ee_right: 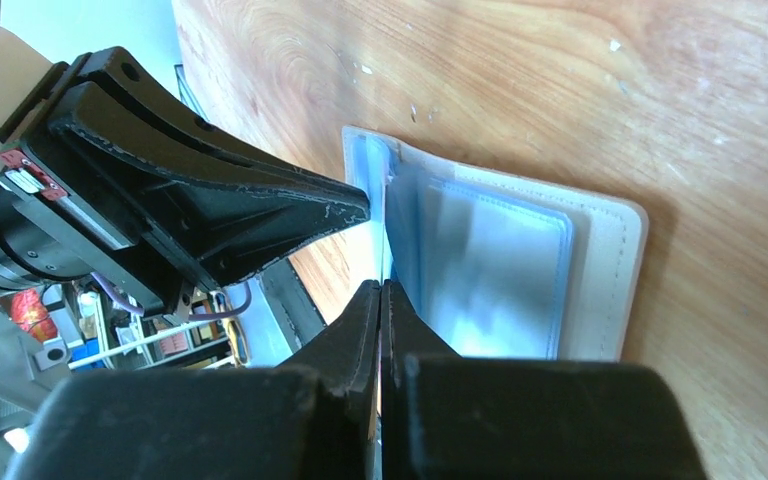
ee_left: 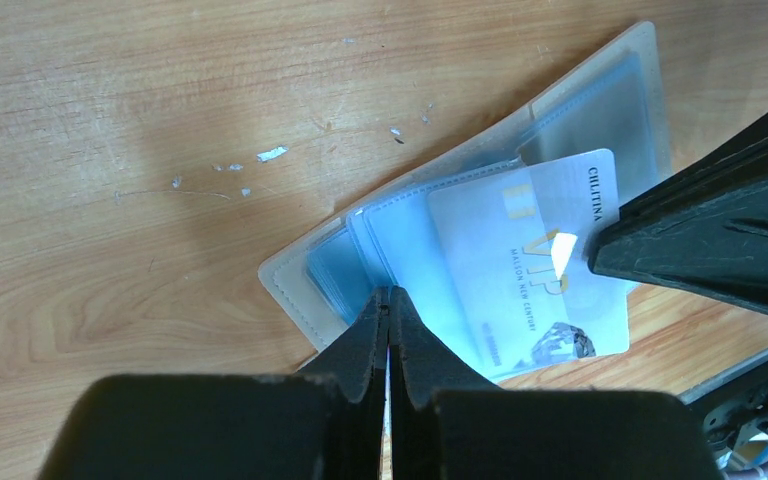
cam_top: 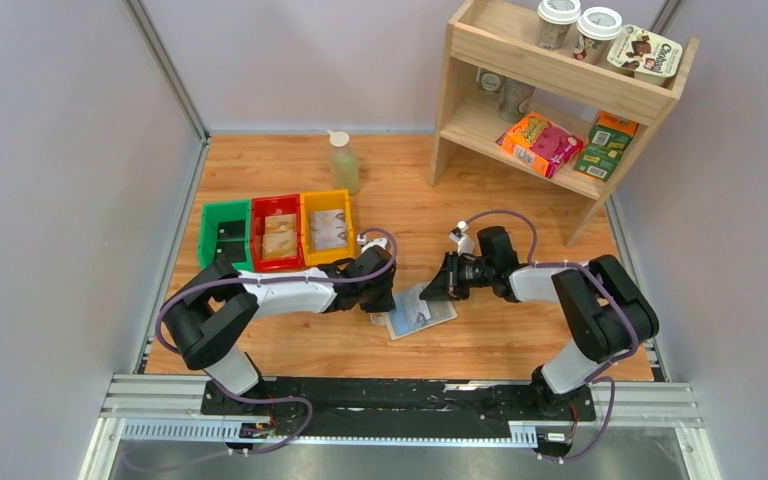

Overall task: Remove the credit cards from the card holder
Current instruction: Remove the credit card from the card holder, then place the credit card in the storage box.

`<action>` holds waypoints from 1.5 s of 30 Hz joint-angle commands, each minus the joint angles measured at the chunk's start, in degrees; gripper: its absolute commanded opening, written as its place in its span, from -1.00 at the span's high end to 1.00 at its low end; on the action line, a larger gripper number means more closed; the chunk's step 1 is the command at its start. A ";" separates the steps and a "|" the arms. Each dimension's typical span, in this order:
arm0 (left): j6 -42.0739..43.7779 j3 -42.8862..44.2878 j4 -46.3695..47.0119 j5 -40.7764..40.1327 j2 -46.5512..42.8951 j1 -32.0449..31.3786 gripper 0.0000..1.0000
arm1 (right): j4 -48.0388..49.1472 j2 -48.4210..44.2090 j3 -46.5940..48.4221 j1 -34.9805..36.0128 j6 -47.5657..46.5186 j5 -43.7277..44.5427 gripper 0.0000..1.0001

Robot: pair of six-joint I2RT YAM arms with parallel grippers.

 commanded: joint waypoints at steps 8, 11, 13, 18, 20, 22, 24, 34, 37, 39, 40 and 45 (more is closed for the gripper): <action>2.70 -1.66 -3.30 -2.05 1.54 0.26 0.99 | -21.10 -15.50 2.77 -3.70 -8.99 15.97 1.00; 4.10 -1.22 -2.95 -2.40 -0.57 0.35 0.80 | -25.58 -20.34 3.56 -3.52 -9.51 20.81 1.00; 5.59 -0.70 -3.04 -3.28 -3.11 0.26 0.57 | -28.48 -22.97 4.35 -3.52 -10.04 22.22 1.00; 11.21 0.80 -3.13 -5.22 -11.29 0.70 -0.09 | -32.01 -28.08 6.81 -2.47 -11.89 22.49 1.00; 15.08 1.33 -2.60 -3.56 -15.15 1.57 -0.23 | -32.80 -29.66 8.04 -1.33 -13.03 21.71 1.00; 18.77 1.33 -1.99 -1.89 -20.32 2.54 -0.35 | -33.07 -30.98 9.27 -0.28 -14.08 20.39 1.00; 24.99 1.42 -1.64 0.31 -24.19 3.25 -0.46 | -32.98 -32.39 10.24 1.04 -14.79 18.81 1.00; 43.56 7.12 -6.72 15.07 -35.64 3.25 -0.48 | -27.36 -38.89 13.93 6.67 -18.56 5.63 1.00; 46.29 9.85 -10.32 20.43 -34.68 3.25 -0.48 | -26.13 -40.47 14.55 8.07 -19.71 2.90 1.00; 48.75 11.17 -11.38 24.21 -33.72 3.34 -0.47 | -25.60 -41.44 14.81 9.22 -20.67 1.58 1.00; 49.10 11.69 -11.65 25.01 -33.36 3.16 -0.46 | -25.60 -41.71 15.07 9.83 -21.20 1.14 1.00; 52.09 13.54 -13.06 34.31 -31.34 3.25 -0.34 | -25.51 -42.94 15.34 11.94 -23.40 -1.06 1.00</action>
